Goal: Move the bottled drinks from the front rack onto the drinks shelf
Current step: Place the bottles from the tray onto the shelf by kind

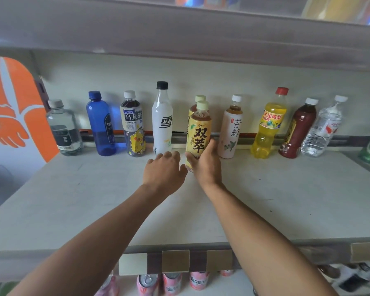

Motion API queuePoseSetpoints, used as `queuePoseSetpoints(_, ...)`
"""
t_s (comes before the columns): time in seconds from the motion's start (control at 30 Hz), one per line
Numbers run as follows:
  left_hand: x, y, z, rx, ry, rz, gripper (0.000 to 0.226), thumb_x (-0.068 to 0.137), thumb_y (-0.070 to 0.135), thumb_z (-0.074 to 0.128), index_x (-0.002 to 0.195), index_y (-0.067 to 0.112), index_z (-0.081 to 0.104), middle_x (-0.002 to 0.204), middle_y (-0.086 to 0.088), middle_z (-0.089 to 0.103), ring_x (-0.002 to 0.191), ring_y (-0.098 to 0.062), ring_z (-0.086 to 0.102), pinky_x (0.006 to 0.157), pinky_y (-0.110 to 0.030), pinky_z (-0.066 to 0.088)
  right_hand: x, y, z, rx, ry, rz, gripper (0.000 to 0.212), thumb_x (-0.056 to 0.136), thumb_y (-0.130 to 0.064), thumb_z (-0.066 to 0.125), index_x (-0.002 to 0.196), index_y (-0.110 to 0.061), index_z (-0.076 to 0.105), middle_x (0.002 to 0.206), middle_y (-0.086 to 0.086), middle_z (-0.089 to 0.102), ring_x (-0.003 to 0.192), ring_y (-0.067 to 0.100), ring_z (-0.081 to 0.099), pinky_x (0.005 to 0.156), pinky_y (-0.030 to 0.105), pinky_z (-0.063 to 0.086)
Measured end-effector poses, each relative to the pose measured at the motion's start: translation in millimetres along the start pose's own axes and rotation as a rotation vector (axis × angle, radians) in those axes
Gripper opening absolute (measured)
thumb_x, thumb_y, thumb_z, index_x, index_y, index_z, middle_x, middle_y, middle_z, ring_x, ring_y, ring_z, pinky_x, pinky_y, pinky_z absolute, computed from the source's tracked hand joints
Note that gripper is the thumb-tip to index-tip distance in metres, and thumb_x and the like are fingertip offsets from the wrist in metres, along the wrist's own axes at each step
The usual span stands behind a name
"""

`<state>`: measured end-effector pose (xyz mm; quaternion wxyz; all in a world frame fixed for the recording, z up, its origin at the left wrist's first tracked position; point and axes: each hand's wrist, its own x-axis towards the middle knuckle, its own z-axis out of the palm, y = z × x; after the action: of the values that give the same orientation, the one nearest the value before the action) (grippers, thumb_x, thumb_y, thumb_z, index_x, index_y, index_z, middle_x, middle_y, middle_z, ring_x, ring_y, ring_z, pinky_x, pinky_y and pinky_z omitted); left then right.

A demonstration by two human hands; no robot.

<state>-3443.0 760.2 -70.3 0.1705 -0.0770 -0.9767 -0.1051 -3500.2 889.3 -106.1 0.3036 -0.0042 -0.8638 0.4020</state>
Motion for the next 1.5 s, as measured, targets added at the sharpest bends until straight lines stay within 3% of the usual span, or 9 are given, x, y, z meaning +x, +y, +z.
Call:
queuePoseSetpoints(0.37, -2.5, 4.0, -10.7, -0.021, 0.013, 0.047, 0.039, 0.098, 0.043, 0.043, 0.122, 0.015, 0.055, 0.12, -0.006, 0.063, 0.111, -0.027, 0.058, 0.089, -0.04, 0.047, -2.4, -7.2, -12.0, -0.079, -0.059, 0.026, 0.078, 0.082, -0.045, 0.075, 0.134, -0.003, 0.034, 0.123, 0.015, 0.057, 0.106, 0.034, 0.06, 0.066, 0.027, 0.036)
queuePoseSetpoints(0.5, -4.9, 6.8, -14.9, -0.048, 0.023, 0.078, 0.04, 0.097, 0.042, 0.044, 0.124, 0.015, 0.056, 0.12, -0.006, 0.063, 0.11, -0.027, 0.059, 0.087, -0.039, 0.046, -6.7, -13.9, -33.7, -0.062, -0.176, 0.085, 0.087, 0.076, -0.055, 0.075, 0.137, -0.009, 0.033, 0.133, 0.012, 0.056, 0.117, 0.031, 0.058, 0.082, 0.036, 0.049)
queuePoseSetpoints(0.7, -16.0, 29.6, -17.7, -0.097, 0.028, 0.166, 0.036, 0.097, 0.043, 0.046, 0.116, 0.015, 0.058, 0.11, -0.005, 0.065, 0.098, -0.028, 0.062, 0.078, -0.037, 0.049, -35.3, -27.1, -102.8, -0.236, -0.192, 0.06, 0.061, 0.091, -0.048, 0.062, 0.138, -0.014, 0.044, 0.138, 0.008, 0.056, 0.124, 0.028, 0.054, 0.095, 0.038, 0.048)
queuePoseSetpoints(0.8, -32.7, 62.7, -22.0, -0.155, 0.035, 0.235, 0.032, 0.097, 0.041, 0.046, 0.115, 0.017, 0.059, 0.108, -0.006, 0.066, 0.095, -0.029, 0.061, 0.074, -0.035, 0.044, -66.7, -23.2, -149.9, -0.377, -0.143, 0.038, 0.05, 0.095, -0.044, 0.055, 0.134, -0.015, 0.048, 0.131, 0.008, 0.058, 0.119, 0.029, 0.055, 0.09, 0.04, 0.05)
queuePoseSetpoints(0.93, -63.8, 123.8, -24.2, -0.274, 0.025, 0.38, 0.034, 0.096, 0.042, 0.046, 0.119, 0.019, 0.057, 0.116, -0.003, 0.065, 0.104, -0.028, 0.062, 0.081, -0.038, 0.049, -115.6, -7.8, -216.4, -0.556, -0.08, 0.033, 0.047, 0.096, -0.043, 0.051, 0.134, -0.016, 0.05, 0.129, 0.006, 0.06, 0.118, 0.026, 0.054, 0.088, 0.039, 0.05)
queuePoseSetpoints(1.07, -101.5, 196.4, -20.4, -0.283, -0.037, 0.572, 0.037, 0.097, 0.042, 0.043, 0.123, 0.019, 0.054, 0.119, -0.003, 0.063, 0.108, -0.028, 0.059, 0.086, -0.038, 0.046, -166.6, 10.6, -291.0, -0.627, -0.083, 0.143, 0.042, 0.096, -0.041, 0.051, 0.13, -0.016, 0.054, 0.121, 0.006, 0.064, 0.111, 0.025, 0.06, 0.085, 0.039, 0.051)
queuePoseSetpoints(1.23, -161.3, 280.2, -11.1, -0.268, -0.125, 0.799, 0.036, 0.098, 0.041, 0.039, 0.123, 0.018, 0.052, 0.12, -0.006, 0.061, 0.11, -0.032, 0.059, 0.087, -0.039, 0.045, -238.4, 38.6, -374.2, -0.76, -0.073, 0.325, 0.034, 0.096, -0.042, 0.05, 0.116, -0.016, 0.057, 0.105, 0.007, 0.066, 0.095, 0.028, 0.063, 0.063, 0.032, 0.04)
queuePoseSetpoints(1.37, -216.5, 332.2, 4.2, -0.232, -0.211, 0.991, 0.037, 0.1, 0.045, 0.036, 0.122, 0.019, 0.05, 0.122, -0.005, 0.059, 0.109, -0.031, 0.061, 0.081, -0.039, 0.047, -296.4, 58.4, -425.5, -0.832, -0.025, 0.495, 0.032, 0.095, -0.043, 0.051, 0.114, -0.018, 0.057, 0.105, 0.006, 0.063, 0.096, 0.027, 0.061, 0.067, 0.034, 0.044)
queuePoseSetpoints(1.5, -266.9, 372.4, 17.4, -0.259, -0.29, 1.143, 0.04, 0.1, 0.043, 0.037, 0.127, 0.017, 0.05, 0.126, -0.005, 0.058, 0.115, -0.031, 0.056, 0.086, -0.041, 0.047, -353.8, 71.9, -467.7, -0.877, -0.012, 0.68, 0.038, 0.097, -0.043, 0.046, 0.123, -0.016, 0.054, 0.113, 0.008, 0.06, 0.102, 0.029, 0.06, 0.075, 0.038, 0.051)
